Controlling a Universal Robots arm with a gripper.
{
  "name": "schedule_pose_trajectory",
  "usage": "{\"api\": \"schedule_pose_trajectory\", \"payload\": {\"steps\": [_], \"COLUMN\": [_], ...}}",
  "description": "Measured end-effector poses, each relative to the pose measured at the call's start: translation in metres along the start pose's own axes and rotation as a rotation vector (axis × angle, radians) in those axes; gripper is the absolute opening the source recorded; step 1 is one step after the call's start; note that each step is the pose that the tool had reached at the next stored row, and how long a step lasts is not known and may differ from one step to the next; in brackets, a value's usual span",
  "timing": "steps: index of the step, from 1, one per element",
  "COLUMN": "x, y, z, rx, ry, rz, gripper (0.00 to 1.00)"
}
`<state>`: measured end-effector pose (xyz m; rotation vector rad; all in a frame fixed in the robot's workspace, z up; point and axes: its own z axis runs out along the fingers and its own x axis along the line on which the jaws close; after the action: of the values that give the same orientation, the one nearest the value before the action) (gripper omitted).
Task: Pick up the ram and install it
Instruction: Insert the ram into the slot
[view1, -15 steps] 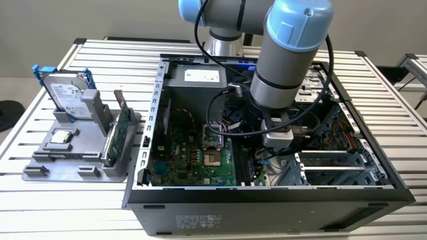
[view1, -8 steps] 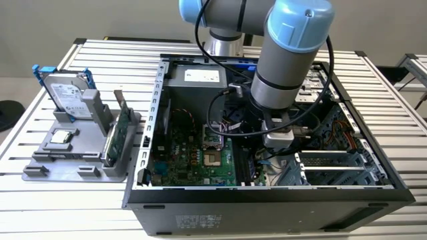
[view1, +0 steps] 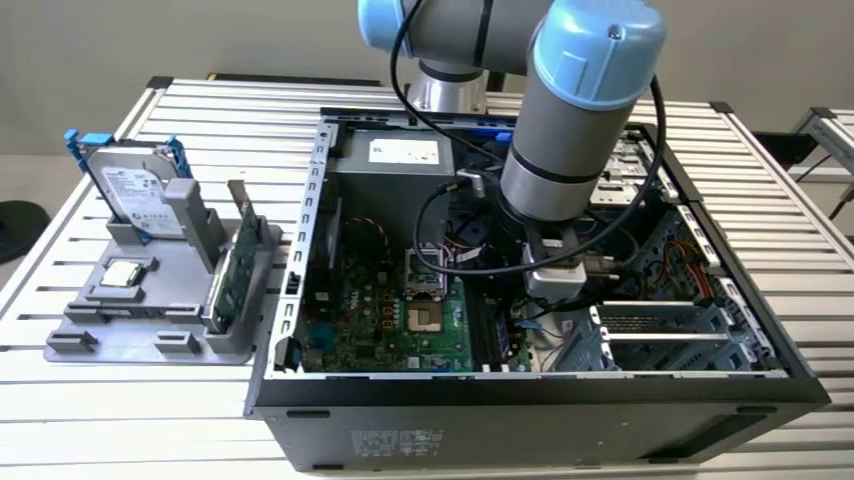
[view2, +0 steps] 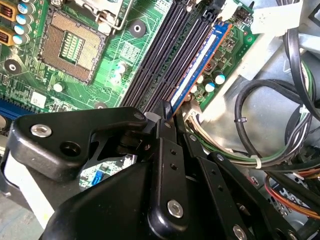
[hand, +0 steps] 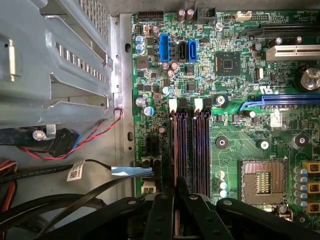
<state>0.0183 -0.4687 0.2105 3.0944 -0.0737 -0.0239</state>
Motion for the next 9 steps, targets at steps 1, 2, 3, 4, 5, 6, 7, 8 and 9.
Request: {"api": "schedule_pose_trajectory", "payload": {"steps": [1,2,3,4,5,6,7,8,9], "x": [0.0,0.0,0.0,0.0,0.0,0.0,0.0,0.0,0.0], "y": [0.0,0.0,0.0,0.0,0.0,0.0,0.0,0.0,-0.0001], "z": [0.0001,0.0002,0.0002,0.0003,0.0003,0.0004,0.0004,0.0005,0.0006], "rx": [0.0001,0.0002,0.0001,0.0002,0.0002,0.0002,0.0002,0.0002,0.0007], "ry": [0.0,0.0001,0.0,0.0,0.0001,0.0,0.0,0.0,0.0001], "rz": [0.0,0.0,0.0,0.0,0.0,0.0,0.0,0.0,0.0], "gripper": [0.0,0.0,0.0,0.0,0.0,0.0,0.0,0.0,0.0]}}
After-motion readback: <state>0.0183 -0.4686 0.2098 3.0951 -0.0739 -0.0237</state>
